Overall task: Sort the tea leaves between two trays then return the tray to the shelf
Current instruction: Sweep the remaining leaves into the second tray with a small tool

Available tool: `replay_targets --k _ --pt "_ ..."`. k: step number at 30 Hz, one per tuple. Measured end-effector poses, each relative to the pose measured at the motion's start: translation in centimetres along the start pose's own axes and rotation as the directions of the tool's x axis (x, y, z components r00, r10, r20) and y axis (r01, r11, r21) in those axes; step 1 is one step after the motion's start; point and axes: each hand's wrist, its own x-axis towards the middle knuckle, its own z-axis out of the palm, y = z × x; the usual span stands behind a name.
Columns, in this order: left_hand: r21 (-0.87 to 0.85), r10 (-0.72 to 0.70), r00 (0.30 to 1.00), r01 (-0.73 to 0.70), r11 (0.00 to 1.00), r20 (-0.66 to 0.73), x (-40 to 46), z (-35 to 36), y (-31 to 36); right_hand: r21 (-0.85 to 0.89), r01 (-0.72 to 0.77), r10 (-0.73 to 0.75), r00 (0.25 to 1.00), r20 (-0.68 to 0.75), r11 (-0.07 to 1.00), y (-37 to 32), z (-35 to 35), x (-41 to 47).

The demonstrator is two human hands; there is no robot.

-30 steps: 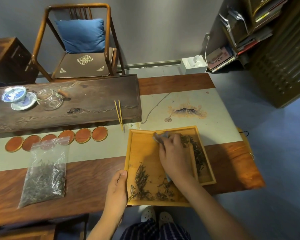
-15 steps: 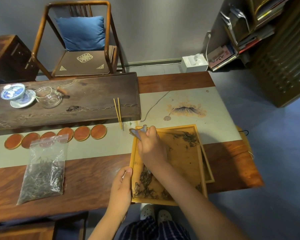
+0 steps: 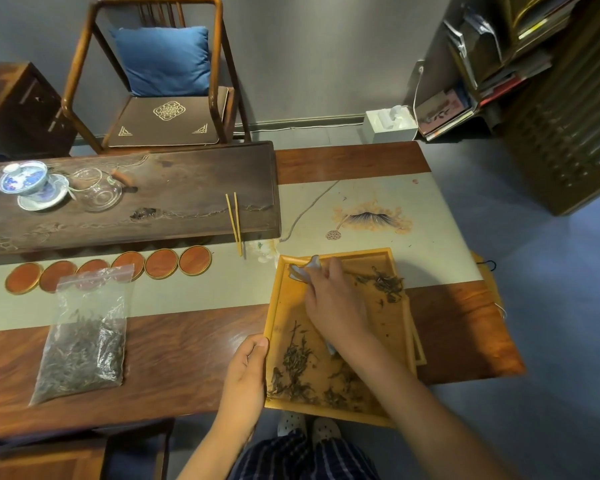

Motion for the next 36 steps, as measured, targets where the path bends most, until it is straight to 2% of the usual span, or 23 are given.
replay_targets --k 10,19,23,26,29,36 --pt "-0.008 -0.013 0.999 0.013 1.0 -0.04 0.3 -0.4 -0.4 0.025 -0.07 0.072 0.995 -0.076 0.997 5.1 -0.3 -1.6" --pt "-0.007 -0.041 0.998 0.041 0.999 -0.042 0.3 -0.1 -0.3 0.061 -0.168 0.173 0.981 -0.089 0.984 7.7 -0.9 -2.4" --pt "-0.024 -0.036 0.998 0.035 0.999 -0.048 0.2 0.3 0.0 0.155 0.017 0.004 0.991 -0.133 0.988 4.7 -1.7 -3.5" --pt "-0.056 -0.052 0.997 0.048 0.997 -0.063 0.3 0.6 0.0 0.199 0.171 -0.162 0.985 -0.06 0.965 1.2 -1.9 -4.7" --pt "-0.088 -0.057 0.995 0.05 0.995 -0.079 0.3 0.7 0.0 0.189 0.26 -0.265 0.964 0.001 0.947 -1.1 -1.5 -5.6" --pt "-0.074 -0.058 0.993 0.05 0.996 -0.101 0.7 0.6 -0.3 0.111 0.296 -0.304 0.95 0.067 0.949 -1.7 -0.1 -6.0"
